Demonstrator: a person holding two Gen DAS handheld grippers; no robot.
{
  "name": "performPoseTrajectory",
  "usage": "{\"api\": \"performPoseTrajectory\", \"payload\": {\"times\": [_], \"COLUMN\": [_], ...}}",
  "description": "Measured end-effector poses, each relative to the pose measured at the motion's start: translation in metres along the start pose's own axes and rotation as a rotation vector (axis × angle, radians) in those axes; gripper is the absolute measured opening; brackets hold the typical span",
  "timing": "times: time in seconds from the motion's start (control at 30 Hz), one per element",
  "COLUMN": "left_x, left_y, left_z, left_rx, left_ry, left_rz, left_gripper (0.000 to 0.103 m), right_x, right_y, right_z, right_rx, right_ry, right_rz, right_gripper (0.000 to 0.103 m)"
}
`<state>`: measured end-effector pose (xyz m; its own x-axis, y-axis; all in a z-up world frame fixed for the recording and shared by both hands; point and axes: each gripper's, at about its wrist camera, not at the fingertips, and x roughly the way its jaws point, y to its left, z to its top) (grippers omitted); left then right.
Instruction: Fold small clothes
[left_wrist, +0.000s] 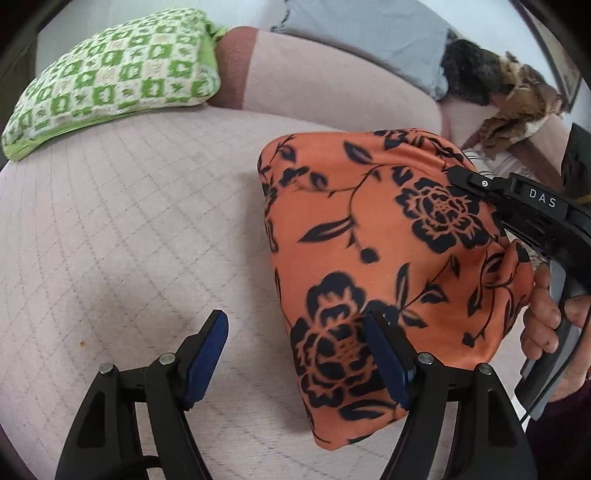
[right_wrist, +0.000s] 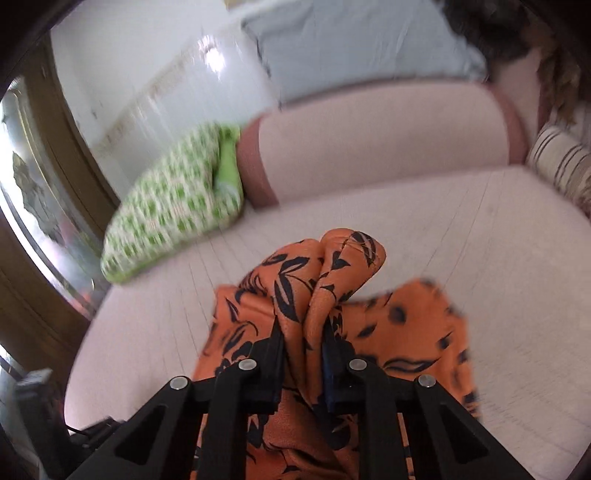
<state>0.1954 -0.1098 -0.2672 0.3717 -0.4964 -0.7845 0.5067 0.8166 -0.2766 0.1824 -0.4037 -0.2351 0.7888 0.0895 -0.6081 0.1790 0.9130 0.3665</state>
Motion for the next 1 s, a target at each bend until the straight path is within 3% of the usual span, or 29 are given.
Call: {"api": "performPoseTrajectory", "payload": {"times": [0.07, 0.13, 0.23, 0.27, 0.3, 0.47, 0.57, 0.67, 0.73, 0.83, 0.9, 1.0], "left_x": [0.007, 0.02, 0.034, 0.035, 0.035, 0.027, 0.021, 0.013, 0.014, 0.024, 0.03, 0.029], "left_y": [-0.013, -0.024, -0.033, -0.034, -0.033, -0.03, -0.031, -0.034, -0.036, -0.034, -0.029, -0.028], "left_z": [-0.004, -0.009, -0.012, -0.011, -0.009, -0.002, 0.003, 0.002, -0.001, -0.01, -0.011, -0.009], "left_rx": [0.034, 0.073, 0.093, 0.088, 0.082, 0.07, 0.07, 0.082, 0.111, 0.145, 0.129, 0.118], "left_ry": [0.015, 0.053, 0.096, 0.102, 0.102, 0.071, 0.047, 0.026, 0.031, 0.064, 0.084, 0.099], "left_rz": [-0.008, -0.003, 0.009, 0.006, 0.003, -0.003, -0.002, -0.001, 0.024, 0.073, 0.059, 0.049], "left_gripper": [0.079, 0.08, 0.081, 0.081, 0.081, 0.081, 0.081, 0.081, 0.081, 0.086, 0.088, 0.088], "right_x": [-0.005, 0.006, 0.045, 0.048, 0.044, -0.005, -0.018, -0.017, -0.008, 0.019, 0.055, 0.052], "right_y": [-0.015, -0.047, -0.094, -0.107, -0.115, -0.112, -0.098, -0.084, -0.075, -0.073, -0.093, -0.09], "right_z": [0.0, -0.008, -0.025, -0.028, -0.026, -0.011, -0.008, -0.008, -0.011, -0.023, -0.039, -0.034], "right_rx": [0.016, 0.081, 0.176, 0.232, 0.269, 0.254, 0.222, 0.205, 0.204, 0.208, 0.293, 0.277], "right_ry": [-0.005, 0.046, 0.268, 0.277, 0.273, 0.083, 0.041, 0.055, 0.082, 0.186, 0.288, 0.252], "right_rz": [-0.021, -0.086, -0.101, -0.099, -0.095, -0.036, 0.058, 0.143, 0.166, 0.059, -0.016, -0.002], "right_gripper": [0.017, 0.017, 0.025, 0.042, 0.052, 0.052, 0.05, 0.038, 0.038, 0.037, 0.035, 0.037]}}
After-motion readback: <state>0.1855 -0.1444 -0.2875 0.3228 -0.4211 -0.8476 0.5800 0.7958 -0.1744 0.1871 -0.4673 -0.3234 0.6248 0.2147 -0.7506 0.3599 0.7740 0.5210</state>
